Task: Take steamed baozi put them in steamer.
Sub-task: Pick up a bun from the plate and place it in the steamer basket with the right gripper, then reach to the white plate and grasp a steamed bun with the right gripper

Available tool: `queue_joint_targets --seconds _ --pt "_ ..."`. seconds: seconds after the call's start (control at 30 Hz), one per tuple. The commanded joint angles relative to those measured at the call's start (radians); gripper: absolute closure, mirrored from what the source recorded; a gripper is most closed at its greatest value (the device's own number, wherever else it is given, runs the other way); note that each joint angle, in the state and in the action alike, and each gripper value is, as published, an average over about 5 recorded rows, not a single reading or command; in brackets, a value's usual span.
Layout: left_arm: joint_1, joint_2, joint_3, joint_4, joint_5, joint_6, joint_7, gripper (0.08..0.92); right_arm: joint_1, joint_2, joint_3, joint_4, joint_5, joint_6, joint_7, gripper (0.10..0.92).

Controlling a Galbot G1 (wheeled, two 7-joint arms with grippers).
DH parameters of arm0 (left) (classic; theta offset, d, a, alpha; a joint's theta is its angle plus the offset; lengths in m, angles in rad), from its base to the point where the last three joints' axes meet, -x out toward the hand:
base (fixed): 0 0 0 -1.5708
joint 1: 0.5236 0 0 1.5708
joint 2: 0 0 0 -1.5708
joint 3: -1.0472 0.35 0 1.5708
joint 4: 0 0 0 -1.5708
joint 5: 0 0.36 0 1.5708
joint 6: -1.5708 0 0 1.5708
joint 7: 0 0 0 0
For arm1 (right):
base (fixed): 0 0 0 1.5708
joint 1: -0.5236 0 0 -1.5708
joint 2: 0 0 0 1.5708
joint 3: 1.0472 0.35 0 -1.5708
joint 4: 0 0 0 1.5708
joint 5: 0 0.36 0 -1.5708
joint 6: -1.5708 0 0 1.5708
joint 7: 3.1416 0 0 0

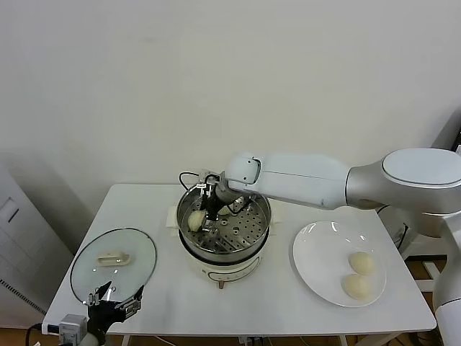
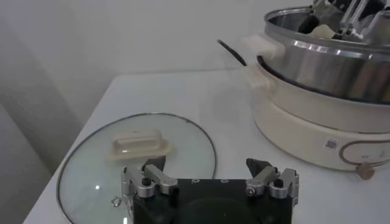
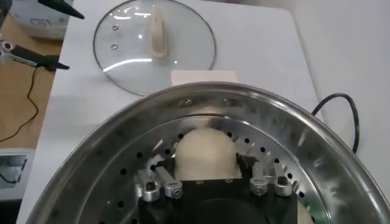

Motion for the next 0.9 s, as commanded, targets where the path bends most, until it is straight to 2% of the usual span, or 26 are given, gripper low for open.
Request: queue_joint_targets --seconds 0.03,0.27,0.5,0.7,0.9 --pt "0.002 0.000 -0.002 0.001 0.000 -0.003 0.001 0.177 0.221 -0.187 -0.052 0.117 -0.035 0.018 -0.182 0.213" --pt "-0.003 0.001 -0.001 -0.004 0.001 -0.004 0.001 0.177 0.452 -0.458 -0.230 0.267 -0.169 0.102 -0.391 0.203" --pt "-0.005 0.001 0.001 -0.013 0.001 -0.004 0.001 0.177 0.513 -0.739 -0.365 0.355 -0.440 0.181 -0.495 0.203" --pt "-0.005 -0.001 -0.001 -0.017 0.001 -0.005 0.001 0.177 0.445 -0.870 -0.378 0.373 -0.575 0.230 -0.524 0.203" --pt "-0.003 0.000 0.000 -0.021 0.001 -0.006 0.001 0.177 0.295 -0.935 -0.298 0.353 -0.682 0.273 -0.530 0.203"
